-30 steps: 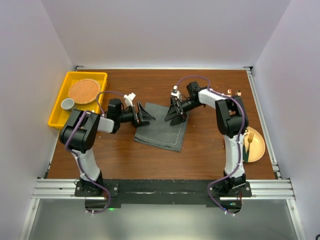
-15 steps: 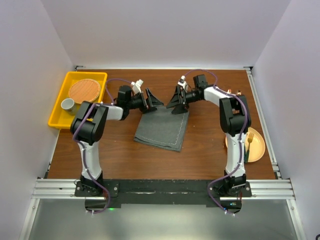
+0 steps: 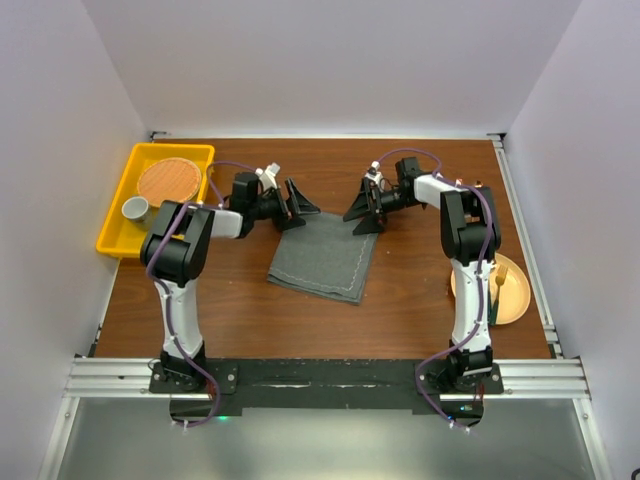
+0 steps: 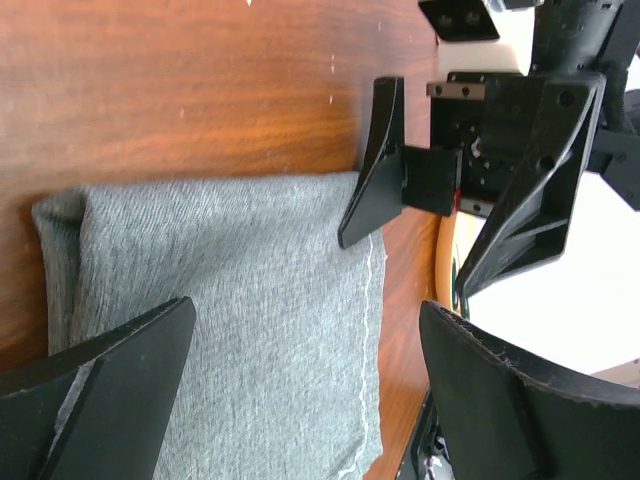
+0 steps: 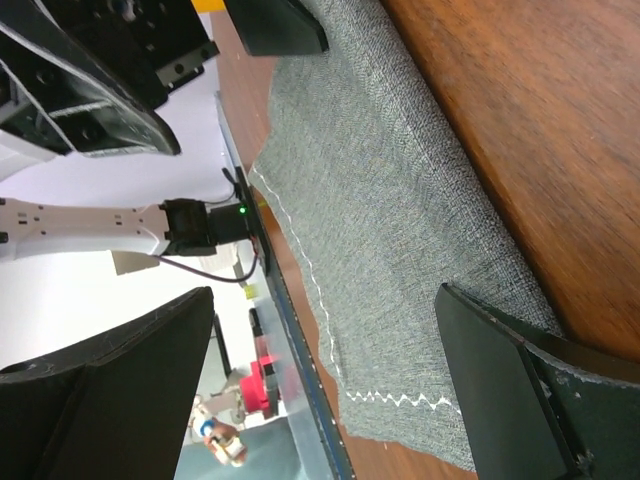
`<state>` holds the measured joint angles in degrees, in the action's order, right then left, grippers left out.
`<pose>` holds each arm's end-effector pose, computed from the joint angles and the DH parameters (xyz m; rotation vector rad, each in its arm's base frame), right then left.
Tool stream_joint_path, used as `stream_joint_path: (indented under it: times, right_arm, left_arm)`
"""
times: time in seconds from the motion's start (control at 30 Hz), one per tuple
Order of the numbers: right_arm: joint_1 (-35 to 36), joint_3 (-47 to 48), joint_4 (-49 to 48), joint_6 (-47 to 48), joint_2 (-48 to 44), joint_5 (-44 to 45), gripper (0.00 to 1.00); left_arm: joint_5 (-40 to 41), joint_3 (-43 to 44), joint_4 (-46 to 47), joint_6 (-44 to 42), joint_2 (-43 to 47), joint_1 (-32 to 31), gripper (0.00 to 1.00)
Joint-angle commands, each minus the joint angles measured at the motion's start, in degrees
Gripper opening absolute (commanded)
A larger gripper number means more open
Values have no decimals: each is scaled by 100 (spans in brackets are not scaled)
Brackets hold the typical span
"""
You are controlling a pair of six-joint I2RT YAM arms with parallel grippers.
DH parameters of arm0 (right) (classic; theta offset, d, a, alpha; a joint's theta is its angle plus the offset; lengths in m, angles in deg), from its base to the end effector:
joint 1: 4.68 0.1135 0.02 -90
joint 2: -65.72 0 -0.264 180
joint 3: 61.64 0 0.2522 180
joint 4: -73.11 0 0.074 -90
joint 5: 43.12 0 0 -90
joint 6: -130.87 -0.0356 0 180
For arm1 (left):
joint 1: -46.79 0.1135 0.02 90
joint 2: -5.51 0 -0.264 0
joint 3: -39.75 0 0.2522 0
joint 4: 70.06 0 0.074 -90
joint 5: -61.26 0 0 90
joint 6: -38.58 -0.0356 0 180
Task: Fold the napkin into a case and place the utensils inside
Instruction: Smooth out the square-folded napkin at the center of the board.
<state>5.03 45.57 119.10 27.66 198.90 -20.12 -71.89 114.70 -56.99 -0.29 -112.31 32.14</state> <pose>0.4426 0.1090 0.1120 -0.1903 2.5622 1.7381 0.3952 -0.1285 0.1257 -0.2122 2.2743 -1.4401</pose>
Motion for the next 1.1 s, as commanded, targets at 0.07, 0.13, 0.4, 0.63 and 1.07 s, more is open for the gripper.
stream_joint_path:
  times: [0.07,0.13,0.4,0.63,1.07]
  right_arm:
    - [22,95,222,311,102,346,98]
    - [13,86,223,319,94,372,98]
    - [13,217,328,372,234,451,98]
    - [4,261,609,653,366,609,98]
    - [-102,288,908,1067,533,917,98]
  left_arm:
    - [114,814,42,448,128,-309,100]
    - [421,1350,-528,468,-153,-493,100]
    - [861,1906,-670,828,-891,-767,100]
    - [1160,1475,-697,688,-1120,-407,100]
    - [116,1158,393,266,-692,314,100]
